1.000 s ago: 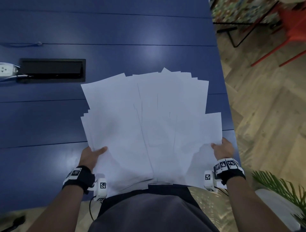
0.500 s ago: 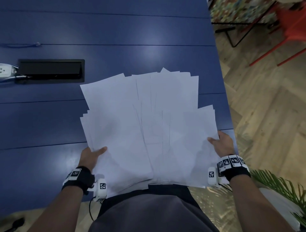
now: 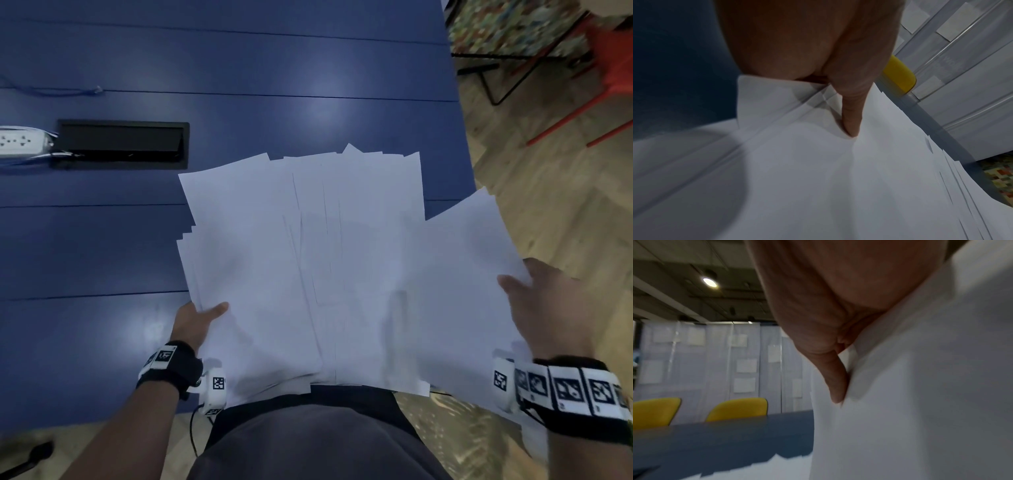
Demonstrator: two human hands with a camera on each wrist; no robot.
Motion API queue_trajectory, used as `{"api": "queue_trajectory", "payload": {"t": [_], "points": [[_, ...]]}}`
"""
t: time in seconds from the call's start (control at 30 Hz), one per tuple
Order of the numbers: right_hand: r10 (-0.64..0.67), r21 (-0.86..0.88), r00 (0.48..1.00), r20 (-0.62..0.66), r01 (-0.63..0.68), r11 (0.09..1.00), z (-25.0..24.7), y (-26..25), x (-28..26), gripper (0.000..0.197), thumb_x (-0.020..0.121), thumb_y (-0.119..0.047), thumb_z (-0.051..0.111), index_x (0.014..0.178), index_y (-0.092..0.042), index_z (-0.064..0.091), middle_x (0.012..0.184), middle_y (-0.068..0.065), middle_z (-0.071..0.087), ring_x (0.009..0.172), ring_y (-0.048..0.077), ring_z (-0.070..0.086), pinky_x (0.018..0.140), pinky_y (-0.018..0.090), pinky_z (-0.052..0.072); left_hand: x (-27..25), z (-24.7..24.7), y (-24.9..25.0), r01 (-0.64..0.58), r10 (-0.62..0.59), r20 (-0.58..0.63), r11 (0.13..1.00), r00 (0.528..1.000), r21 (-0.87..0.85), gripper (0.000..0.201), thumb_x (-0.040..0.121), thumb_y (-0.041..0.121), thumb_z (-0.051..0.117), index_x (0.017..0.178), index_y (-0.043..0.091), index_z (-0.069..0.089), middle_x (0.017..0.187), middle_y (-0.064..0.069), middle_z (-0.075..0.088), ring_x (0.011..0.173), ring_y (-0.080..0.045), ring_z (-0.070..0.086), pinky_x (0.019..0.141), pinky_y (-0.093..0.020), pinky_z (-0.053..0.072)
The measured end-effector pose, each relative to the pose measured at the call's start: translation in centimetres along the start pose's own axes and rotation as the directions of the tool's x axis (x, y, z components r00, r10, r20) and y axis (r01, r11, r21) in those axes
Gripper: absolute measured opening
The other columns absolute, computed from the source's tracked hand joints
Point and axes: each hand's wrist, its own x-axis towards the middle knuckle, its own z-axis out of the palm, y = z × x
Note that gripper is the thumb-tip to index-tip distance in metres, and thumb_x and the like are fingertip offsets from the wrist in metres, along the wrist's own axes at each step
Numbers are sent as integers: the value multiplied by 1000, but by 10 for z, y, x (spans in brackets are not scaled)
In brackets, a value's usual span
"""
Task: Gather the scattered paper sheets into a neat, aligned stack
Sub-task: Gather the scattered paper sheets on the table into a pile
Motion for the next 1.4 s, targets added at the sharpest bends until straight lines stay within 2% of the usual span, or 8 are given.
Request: {"api": "queue_trajectory", "payload": {"t": [0.33, 0.63, 0.8, 0.93, 1.03, 1.1, 1.17, 1.4], "points": [[-281, 294, 959, -23, 275, 915, -59, -75, -32, 19, 91, -33, 69, 91, -14, 67, 71, 4, 67, 67, 31, 61, 62, 39, 48, -1, 1, 3, -4, 4, -14, 1000, 1000, 4, 32, 90, 14, 85, 118, 7, 72, 106, -11, 78, 101, -36, 72, 94, -44, 55], [-505, 754, 809, 300, 123, 645, 112, -188, -3, 33, 80, -37, 79, 99, -11, 75, 100, 3, 78, 91, 17, 71, 83, 39, 58, 6, -7, 0, 83, -83, -44, 997, 996, -8, 51, 102, 48, 64, 126, 3, 69, 122, -17, 76, 106, -35, 71, 106, -54, 54], [-335, 570, 751, 569, -67, 819, 195, -230, -35, 65, 96, -32, 67, 151, -7, 43, 154, 11, 46, 141, 26, 44, 116, 31, 33, 2, -11, -3, 169, -140, 119, 946, 983, -278, 95, 79, 100, 40, 144, 35, 65, 132, 4, 76, 122, -24, 69, 110, -50, 49], [-352, 486, 655, 669, -28, 873, 226, -240, -56, 70, 86, -58, 68, 135, -9, 58, 134, 9, 63, 124, 26, 59, 104, 38, 48, -1, -6, -7, 45, -42, 36, 995, 998, -92, 48, 91, 33, 84, 130, 9, 71, 122, -12, 78, 115, -37, 73, 105, -53, 55], [-205, 537, 868, 452, -82, 840, 211, -223, -13, 42, 83, -54, 70, 86, -12, 70, 87, 4, 73, 84, 21, 69, 74, 28, 52, 3, -2, -8, 52, -52, 7, 998, 999, -35, 36, 89, 7, 84, 123, 4, 72, 115, -16, 79, 112, -43, 73, 105, -58, 56], [138, 435, 953, 271, -249, 865, 194, -200, 37, 28, 81, -36, 69, 98, -14, 71, 102, 7, 70, 97, 23, 69, 80, 29, 52, 7, -3, -9, 51, -51, 8, 998, 999, -31, 38, 85, 8, 87, 121, 4, 74, 113, -14, 80, 110, -40, 74, 105, -58, 55], [402, 231, 897, 181, -437, 870, 178, -170, 82, 45, 84, -28, 68, 126, -15, 59, 129, 10, 55, 121, 29, 55, 94, 40, 47, 13, -4, -11, 57, -57, -10, 998, 998, -22, 41, 79, 14, 93, 115, 3, 76, 111, -11, 81, 107, -37, 74, 106, -56, 55], [428, 21, 833, 351, -464, 886, 173, -131, 135, 113, 65, -57, 87, 148, -5, 30, 151, 17, 36, 141, 35, 35, 111, 52, 32, 16, -5, -4, 51, -51, -5, 999, 999, -3, 42, 75, 18, 97, 109, 2, 77, 105, -13, 82, 101, -37, 76, 101, -54, 58]]}}
